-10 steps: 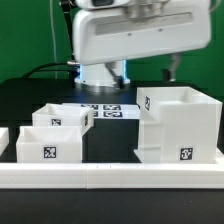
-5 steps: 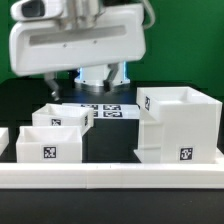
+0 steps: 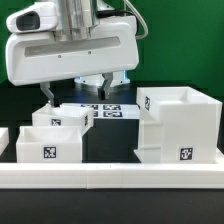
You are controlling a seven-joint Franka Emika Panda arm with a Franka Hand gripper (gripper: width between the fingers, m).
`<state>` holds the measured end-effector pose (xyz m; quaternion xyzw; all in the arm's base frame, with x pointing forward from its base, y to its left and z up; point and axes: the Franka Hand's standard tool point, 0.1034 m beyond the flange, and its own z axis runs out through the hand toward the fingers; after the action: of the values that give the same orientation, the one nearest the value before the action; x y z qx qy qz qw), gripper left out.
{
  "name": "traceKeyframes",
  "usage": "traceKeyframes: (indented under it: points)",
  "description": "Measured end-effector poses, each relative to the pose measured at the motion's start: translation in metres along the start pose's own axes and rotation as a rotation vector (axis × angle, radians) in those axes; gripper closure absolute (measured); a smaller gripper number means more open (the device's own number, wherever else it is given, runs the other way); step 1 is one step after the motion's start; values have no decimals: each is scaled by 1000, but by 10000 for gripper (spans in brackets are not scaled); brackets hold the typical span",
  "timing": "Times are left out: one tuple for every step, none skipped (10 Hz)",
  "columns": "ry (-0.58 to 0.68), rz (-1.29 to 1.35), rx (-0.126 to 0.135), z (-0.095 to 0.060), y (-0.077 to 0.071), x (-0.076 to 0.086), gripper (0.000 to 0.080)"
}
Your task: Assemble drawer
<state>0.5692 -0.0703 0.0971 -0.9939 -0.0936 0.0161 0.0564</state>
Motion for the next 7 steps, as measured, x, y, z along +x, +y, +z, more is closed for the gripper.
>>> traceKeyframes:
  points:
    - [17,-19,-17,9,6,-3,151]
    - [19,-17,-25,19,10,-11,151]
    - [26,-14,-35,28,10,-17,151]
    - [38,-17,-46,35,10,-18,151]
    - [36,-17,-47,40,10,-19,151]
    - [37,-15,-51,46,12,-20,151]
    - [37,-14,-55,53,13,-20,151]
